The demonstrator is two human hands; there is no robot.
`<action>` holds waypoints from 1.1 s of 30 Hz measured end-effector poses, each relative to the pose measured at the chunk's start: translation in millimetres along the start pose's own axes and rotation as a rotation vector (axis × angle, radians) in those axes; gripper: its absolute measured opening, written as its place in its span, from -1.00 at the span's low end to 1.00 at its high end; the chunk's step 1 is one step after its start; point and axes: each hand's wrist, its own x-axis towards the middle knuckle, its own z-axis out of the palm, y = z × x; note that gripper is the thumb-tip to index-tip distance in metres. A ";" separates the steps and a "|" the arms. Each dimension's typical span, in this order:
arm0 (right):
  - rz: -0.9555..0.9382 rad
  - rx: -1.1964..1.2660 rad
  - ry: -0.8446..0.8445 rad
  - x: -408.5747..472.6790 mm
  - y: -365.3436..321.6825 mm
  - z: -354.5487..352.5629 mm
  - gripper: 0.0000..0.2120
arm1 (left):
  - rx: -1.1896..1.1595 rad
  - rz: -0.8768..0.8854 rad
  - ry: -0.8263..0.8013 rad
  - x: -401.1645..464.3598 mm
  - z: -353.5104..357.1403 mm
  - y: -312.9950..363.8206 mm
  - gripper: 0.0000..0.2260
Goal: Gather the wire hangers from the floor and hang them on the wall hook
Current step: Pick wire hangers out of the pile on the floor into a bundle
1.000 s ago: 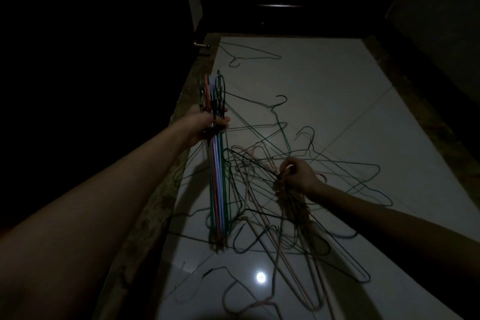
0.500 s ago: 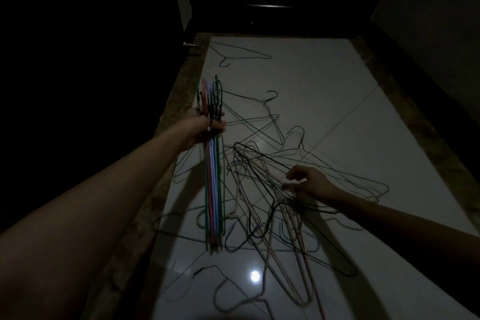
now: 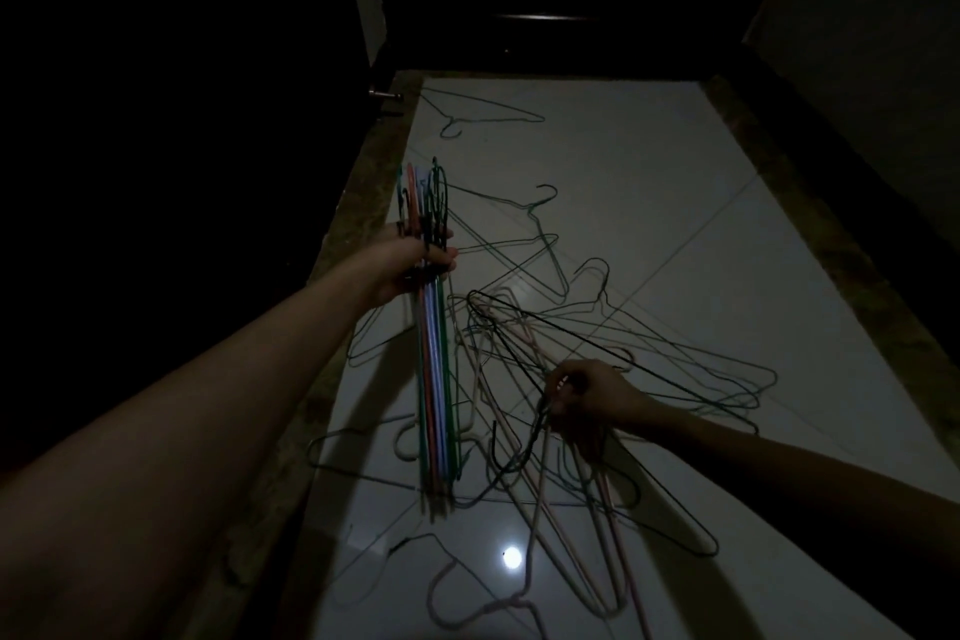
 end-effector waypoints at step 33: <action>-0.151 0.368 0.560 -16.5 -119.1 -126.2 -0.83 | -0.069 0.060 -0.030 -14.0 36.0 32.1 -0.74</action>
